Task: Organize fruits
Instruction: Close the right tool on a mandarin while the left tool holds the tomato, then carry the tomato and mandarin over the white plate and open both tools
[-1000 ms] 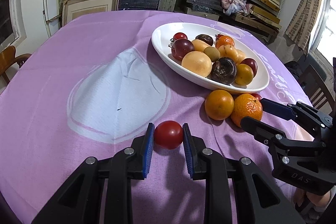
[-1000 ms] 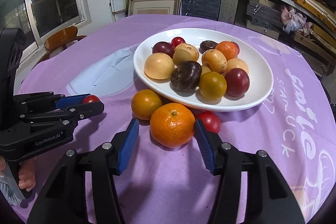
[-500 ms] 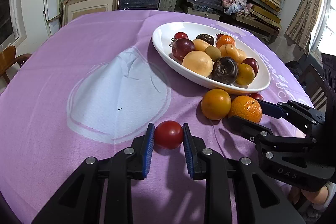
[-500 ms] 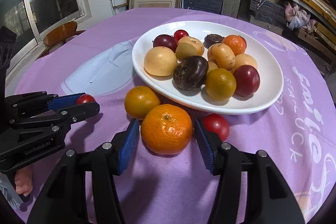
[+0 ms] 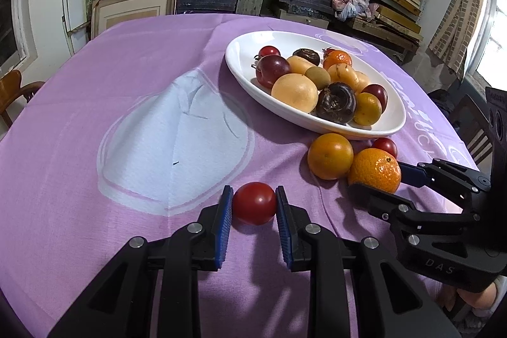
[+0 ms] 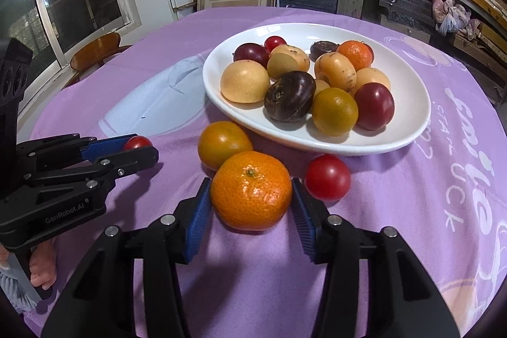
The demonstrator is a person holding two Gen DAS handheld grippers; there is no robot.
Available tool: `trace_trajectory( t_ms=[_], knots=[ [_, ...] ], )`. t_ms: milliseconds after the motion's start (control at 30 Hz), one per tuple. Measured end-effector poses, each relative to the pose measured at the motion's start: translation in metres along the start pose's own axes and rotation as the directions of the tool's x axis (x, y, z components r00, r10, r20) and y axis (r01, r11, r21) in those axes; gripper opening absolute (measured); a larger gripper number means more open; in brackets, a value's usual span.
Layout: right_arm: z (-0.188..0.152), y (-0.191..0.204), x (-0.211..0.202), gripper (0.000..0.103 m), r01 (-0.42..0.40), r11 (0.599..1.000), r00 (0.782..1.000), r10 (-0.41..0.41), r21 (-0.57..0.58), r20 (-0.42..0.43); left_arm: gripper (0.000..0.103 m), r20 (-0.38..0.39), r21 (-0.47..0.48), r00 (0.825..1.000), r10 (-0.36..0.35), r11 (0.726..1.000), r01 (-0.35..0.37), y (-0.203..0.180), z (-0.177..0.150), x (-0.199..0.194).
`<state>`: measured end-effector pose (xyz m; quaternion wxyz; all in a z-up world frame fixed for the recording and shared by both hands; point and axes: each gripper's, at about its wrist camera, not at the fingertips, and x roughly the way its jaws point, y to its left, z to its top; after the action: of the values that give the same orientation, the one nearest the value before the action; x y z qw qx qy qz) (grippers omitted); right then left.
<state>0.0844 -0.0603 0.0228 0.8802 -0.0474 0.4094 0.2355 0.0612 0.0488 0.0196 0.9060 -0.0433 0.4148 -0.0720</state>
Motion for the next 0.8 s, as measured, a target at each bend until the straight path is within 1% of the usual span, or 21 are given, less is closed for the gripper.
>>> trace_trajectory(
  t_ms=[200,300,400,467,600,667,800],
  knots=[
    [-0.025,-0.004,-0.026,0.048,-0.005,0.999,1.0,0.004,0.034,0.028,0.027,0.03,0.004,0.999,-0.016,1.0,0.016,-0.003,0.0,-0.007],
    [-0.033,-0.012,-0.044,0.048,-0.008,0.998,0.998,0.004,0.067,0.059,0.027,0.055,0.017,0.998,-0.009,1.0,0.008,-0.006,0.0,-0.013],
    [-0.032,-0.024,-0.064,0.048,-0.005,0.995,0.994,-0.005,0.098,0.105,0.027,0.076,0.018,0.997,-0.005,1.0,0.003,-0.01,0.005,-0.02],
    [-0.024,-0.032,-0.075,0.048,0.007,0.995,0.992,-0.021,0.104,0.128,0.027,0.08,0.015,0.997,-0.005,1.0,0.003,-0.012,0.015,-0.022],
    [0.008,-0.046,-0.089,0.048,0.052,0.994,0.983,-0.068,0.097,0.171,0.027,0.102,0.054,0.994,0.026,0.998,-0.031,-0.023,0.048,-0.02],
    [0.026,-0.053,-0.089,0.048,0.07,0.993,0.979,-0.087,0.098,0.186,0.027,0.116,0.07,0.993,0.035,0.997,-0.043,-0.028,0.065,-0.016],
    [0.059,-0.064,-0.073,0.048,0.104,0.99,0.976,-0.12,0.097,0.183,0.027,0.131,0.084,0.99,0.044,0.995,-0.055,-0.038,0.103,0.0]
  ],
)
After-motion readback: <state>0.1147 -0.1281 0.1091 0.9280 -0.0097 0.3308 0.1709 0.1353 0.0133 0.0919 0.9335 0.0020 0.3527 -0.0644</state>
